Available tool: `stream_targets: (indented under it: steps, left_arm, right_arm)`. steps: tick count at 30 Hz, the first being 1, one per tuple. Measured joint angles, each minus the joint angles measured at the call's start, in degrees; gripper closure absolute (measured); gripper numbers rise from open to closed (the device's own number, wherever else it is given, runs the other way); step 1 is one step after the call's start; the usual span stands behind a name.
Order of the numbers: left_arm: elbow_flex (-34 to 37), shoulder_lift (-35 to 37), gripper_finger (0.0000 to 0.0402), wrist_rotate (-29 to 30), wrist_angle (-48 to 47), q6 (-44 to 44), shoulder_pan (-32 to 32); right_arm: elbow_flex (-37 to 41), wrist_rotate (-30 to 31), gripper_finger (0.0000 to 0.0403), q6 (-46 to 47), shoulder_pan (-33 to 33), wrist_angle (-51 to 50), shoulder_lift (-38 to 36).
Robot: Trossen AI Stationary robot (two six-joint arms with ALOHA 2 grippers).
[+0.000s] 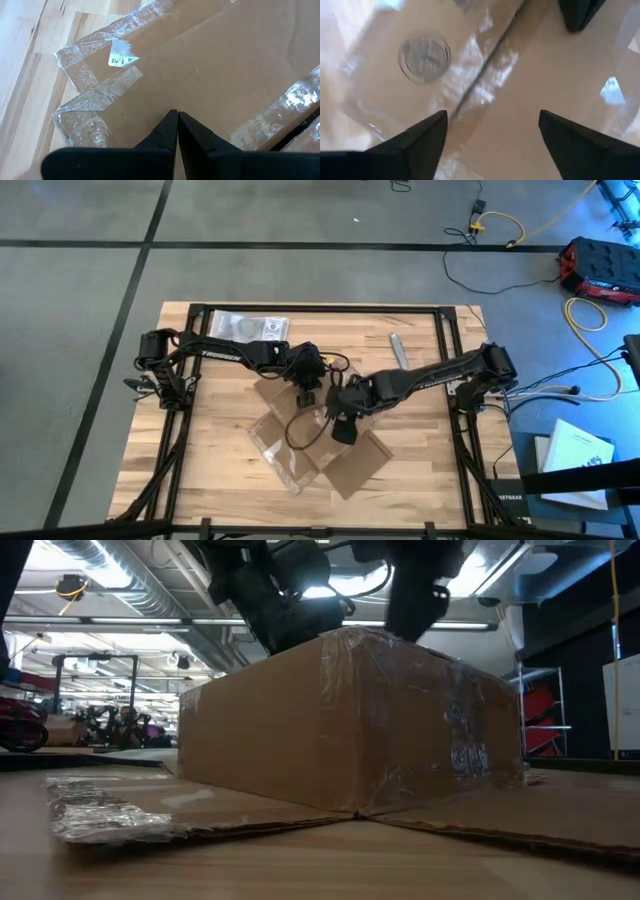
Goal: Unpack boxes
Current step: Break down the box until it is fully flat
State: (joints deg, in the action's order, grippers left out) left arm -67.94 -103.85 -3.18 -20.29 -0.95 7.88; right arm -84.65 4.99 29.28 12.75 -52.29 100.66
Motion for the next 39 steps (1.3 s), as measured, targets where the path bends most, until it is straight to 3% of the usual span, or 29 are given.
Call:
stream_targets:
  steps: [6, 10, 14, 21, 30, 39]
  left_arm:
    - [0.0, 0.3, 0.0402, -0.8, 0.0, 0.3, -0.1]
    - [0.1, 0.5, 0.0402, -0.8, 0.3, 0.8, -0.8]
    - [0.1, 0.5, 0.0401, -1.6, 0.9, 0.9, -1.9]
    - [-0.4, 1.2, 0.0401, -8.5, 0.5, -0.8, -5.8]
    - [-2.5, 0.5, 0.0402, -9.4, -2.5, -3.9, -8.9]
    - [-2.7, -0.8, 0.0402, -13.5, -5.2, 2.4, -8.6]
  right_arm:
    - [3.6, 1.3, 0.0204, 4.5, 2.4, -1.6, 0.9]
    - [8.3, 1.2, 0.0241, 8.5, 3.6, 1.7, 0.9]
    - [11.6, 1.0, 0.0251, 10.9, 4.1, 5.3, 0.5]
    - [12.7, 1.6, 0.0255, 12.6, 4.2, 6.7, 0.3]
    - [12.6, 1.7, 0.0256, 12.6, 4.2, 7.7, 0.5]
    - [12.7, 0.4, 0.0256, 12.5, 4.2, 9.3, 0.6]
